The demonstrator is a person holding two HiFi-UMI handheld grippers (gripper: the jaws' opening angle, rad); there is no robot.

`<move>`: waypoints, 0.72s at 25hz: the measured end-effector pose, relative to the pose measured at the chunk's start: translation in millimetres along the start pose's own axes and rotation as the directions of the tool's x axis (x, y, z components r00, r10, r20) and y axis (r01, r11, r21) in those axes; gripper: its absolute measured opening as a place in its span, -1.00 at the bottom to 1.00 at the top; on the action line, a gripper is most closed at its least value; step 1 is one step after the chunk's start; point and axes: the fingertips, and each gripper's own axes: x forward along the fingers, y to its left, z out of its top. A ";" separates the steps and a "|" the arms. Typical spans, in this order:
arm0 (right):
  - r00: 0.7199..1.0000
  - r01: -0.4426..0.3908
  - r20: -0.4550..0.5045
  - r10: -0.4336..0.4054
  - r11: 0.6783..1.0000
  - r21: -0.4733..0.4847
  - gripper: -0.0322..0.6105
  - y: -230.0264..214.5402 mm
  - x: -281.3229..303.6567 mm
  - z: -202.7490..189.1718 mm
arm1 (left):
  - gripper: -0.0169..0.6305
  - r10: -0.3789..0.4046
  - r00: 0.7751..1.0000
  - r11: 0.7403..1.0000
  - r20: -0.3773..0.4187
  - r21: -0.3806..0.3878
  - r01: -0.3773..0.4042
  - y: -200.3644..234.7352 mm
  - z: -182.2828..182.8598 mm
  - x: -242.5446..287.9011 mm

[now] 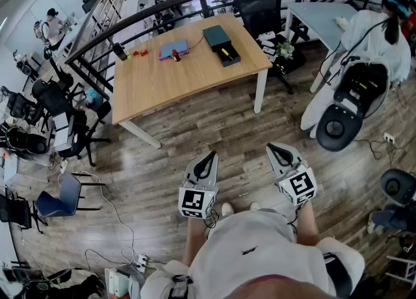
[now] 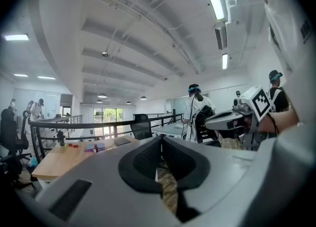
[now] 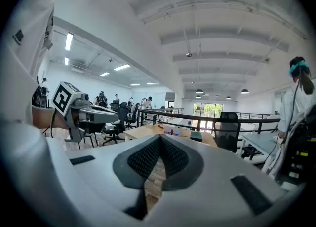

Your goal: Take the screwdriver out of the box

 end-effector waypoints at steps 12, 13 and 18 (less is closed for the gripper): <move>0.997 -0.061 0.056 0.059 0.997 0.038 -0.91 -60.4 12.2 -5.7 | -0.89 0.067 0.997 0.997 -0.022 0.042 -0.066 -17.2 9.0 49.0; 0.996 -0.066 0.055 0.063 0.997 0.039 -0.91 -63.6 14.6 -7.3 | -0.89 0.073 0.997 0.996 -0.024 0.043 -0.072 -16.7 8.6 51.6; 0.995 -0.080 0.055 0.078 0.996 0.042 -0.91 -72.1 29.4 -16.5 | -0.89 0.084 0.996 0.995 -0.016 0.054 -0.083 -10.6 3.8 66.0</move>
